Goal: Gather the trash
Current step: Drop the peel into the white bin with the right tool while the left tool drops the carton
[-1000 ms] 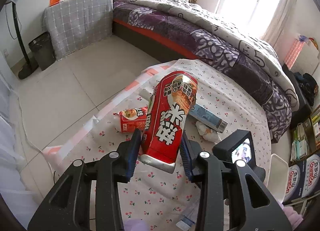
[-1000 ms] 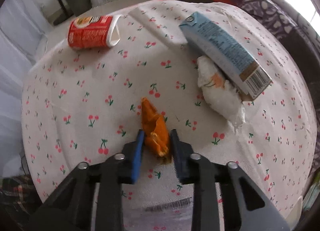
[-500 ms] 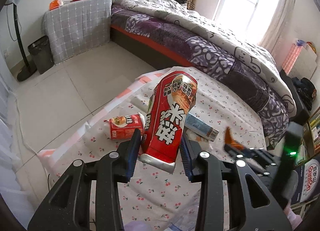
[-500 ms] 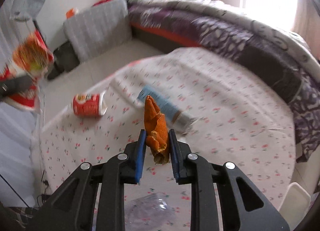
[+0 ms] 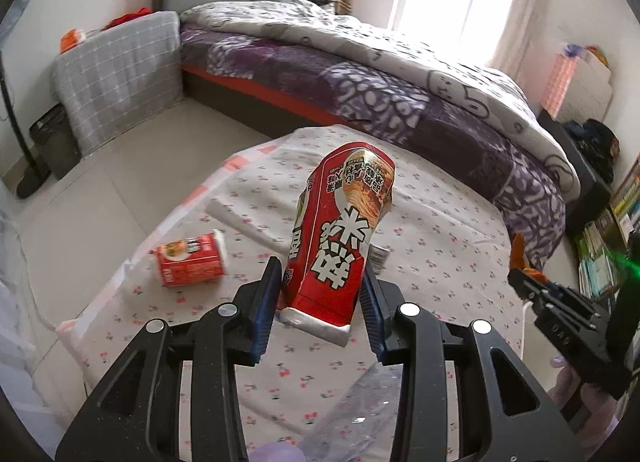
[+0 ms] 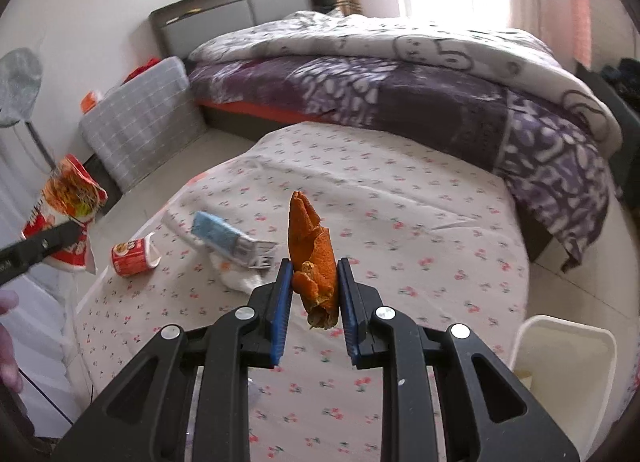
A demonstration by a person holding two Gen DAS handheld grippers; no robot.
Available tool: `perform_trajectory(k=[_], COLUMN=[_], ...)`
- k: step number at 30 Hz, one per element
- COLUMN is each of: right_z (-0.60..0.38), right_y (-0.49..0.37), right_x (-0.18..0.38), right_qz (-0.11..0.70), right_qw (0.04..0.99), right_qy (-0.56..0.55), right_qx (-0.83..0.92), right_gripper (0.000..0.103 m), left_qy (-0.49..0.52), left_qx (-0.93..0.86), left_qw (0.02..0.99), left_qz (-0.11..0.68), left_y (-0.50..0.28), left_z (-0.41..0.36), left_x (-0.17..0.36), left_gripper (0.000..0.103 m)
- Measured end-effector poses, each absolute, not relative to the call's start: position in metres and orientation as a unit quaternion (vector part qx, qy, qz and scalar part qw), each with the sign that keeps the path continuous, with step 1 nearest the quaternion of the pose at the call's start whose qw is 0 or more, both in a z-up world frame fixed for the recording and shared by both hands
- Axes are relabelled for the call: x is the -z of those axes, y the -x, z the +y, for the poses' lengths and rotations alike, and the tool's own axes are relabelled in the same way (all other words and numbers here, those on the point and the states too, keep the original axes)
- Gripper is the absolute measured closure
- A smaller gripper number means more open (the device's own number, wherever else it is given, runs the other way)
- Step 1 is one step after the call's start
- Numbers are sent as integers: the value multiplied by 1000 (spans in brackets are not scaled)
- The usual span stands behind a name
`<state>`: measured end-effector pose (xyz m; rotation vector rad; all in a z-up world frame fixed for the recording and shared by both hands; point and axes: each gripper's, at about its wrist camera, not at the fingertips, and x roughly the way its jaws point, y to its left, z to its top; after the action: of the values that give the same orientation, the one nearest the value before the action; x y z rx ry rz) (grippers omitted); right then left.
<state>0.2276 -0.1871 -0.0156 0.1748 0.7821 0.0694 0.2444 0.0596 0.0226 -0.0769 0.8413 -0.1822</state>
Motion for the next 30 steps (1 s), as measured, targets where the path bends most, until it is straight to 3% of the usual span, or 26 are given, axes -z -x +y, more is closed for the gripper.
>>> perform_trajectory(k=[15,27,30], right_z=[-281,-343,-362], right_y=[-178,-128,-118], right_x=[-12,-1,4], right_qz=[356,382,395], right_qw=[928,914,905], right_qy=[-103,-74,-86], right_qx=[42,116,129], right_gripper=[80,80,76], left_qy=[-12,-51,-66], left_qx=[169,237,260], left_qw=[901,888,881], left_qz=[399,392,390], left_y=[-231,-213,-204], left_z=[-43,-117,-141], left_x=[-9,0,4], left_gripper=[66,66,66])
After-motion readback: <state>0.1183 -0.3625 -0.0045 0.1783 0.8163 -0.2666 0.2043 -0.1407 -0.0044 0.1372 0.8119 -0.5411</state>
